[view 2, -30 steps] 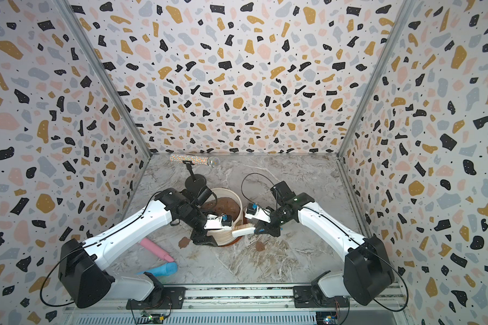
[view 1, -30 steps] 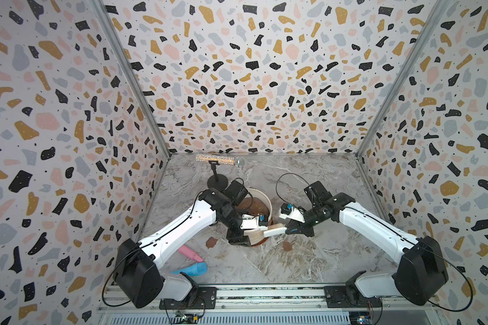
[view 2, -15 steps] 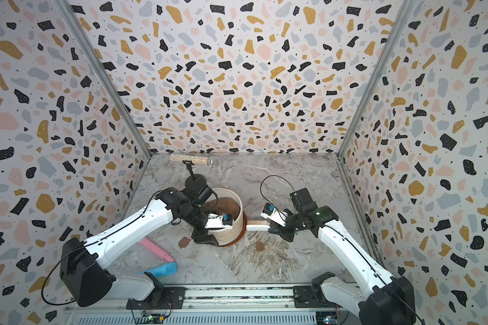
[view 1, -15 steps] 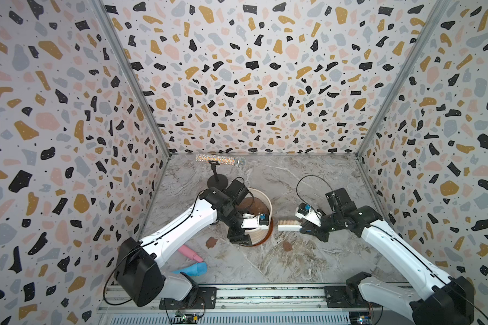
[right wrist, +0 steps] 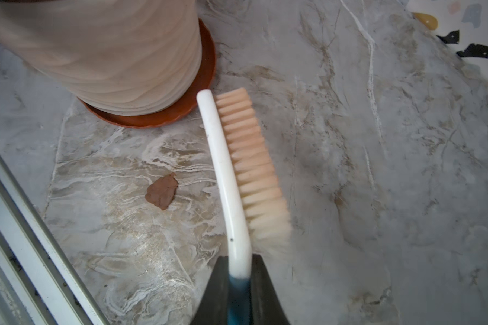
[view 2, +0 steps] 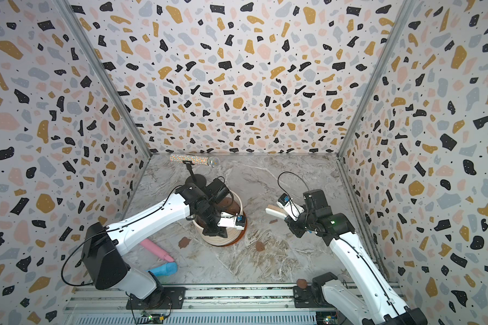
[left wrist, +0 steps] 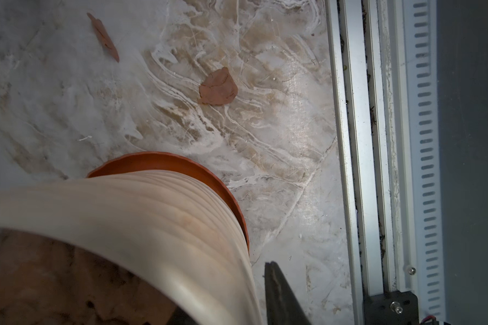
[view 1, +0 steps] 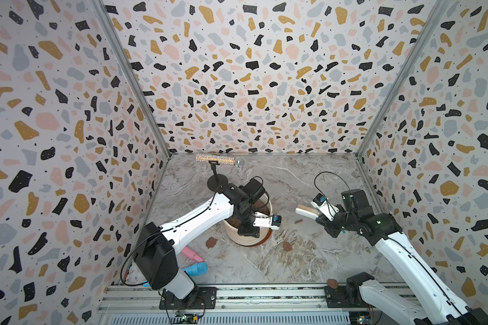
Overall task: Scrub the dried mud off the ceramic pot
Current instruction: Rotate the pot on the tray.
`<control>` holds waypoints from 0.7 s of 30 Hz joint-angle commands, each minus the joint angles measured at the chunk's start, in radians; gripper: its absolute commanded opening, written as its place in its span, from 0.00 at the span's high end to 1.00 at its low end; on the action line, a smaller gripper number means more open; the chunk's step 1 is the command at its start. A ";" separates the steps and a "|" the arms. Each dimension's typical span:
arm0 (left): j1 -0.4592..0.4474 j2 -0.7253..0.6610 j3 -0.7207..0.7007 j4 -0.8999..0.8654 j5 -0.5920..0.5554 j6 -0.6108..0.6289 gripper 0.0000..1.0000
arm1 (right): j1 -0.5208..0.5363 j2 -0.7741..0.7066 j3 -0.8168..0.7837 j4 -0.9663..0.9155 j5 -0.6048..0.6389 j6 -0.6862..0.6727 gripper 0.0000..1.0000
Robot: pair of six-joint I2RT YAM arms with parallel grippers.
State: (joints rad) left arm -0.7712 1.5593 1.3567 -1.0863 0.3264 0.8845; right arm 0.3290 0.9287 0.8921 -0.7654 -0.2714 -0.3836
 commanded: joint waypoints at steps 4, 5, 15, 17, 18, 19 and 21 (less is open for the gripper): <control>-0.039 0.015 0.040 -0.059 0.053 0.137 0.78 | -0.047 -0.030 0.040 0.036 0.058 0.059 1.00; -0.040 0.019 0.049 -0.074 0.045 0.163 0.81 | -0.050 -0.033 0.041 0.043 0.047 0.050 1.00; -0.040 0.060 0.148 -0.294 0.067 0.458 1.00 | -0.050 -0.048 0.047 0.042 -0.044 -0.017 1.00; -0.040 0.045 0.142 -0.360 0.045 0.543 0.99 | -0.050 -0.040 0.052 0.000 -0.178 -0.091 1.00; -0.039 0.032 0.130 -0.394 0.001 0.583 0.97 | -0.050 -0.030 0.061 -0.045 -0.288 -0.163 1.00; -0.036 0.020 0.114 -0.405 -0.038 0.601 0.96 | -0.050 -0.022 0.068 -0.083 -0.368 -0.217 1.00; -0.015 -0.008 0.071 -0.393 -0.131 0.618 0.91 | -0.049 -0.012 0.075 -0.147 -0.518 -0.337 1.00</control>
State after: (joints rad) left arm -0.7811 1.6165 1.4525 -1.3041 0.2237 1.3426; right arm 0.2790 0.9142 0.9173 -0.7971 -0.5110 -0.5316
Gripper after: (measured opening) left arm 0.153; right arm 0.121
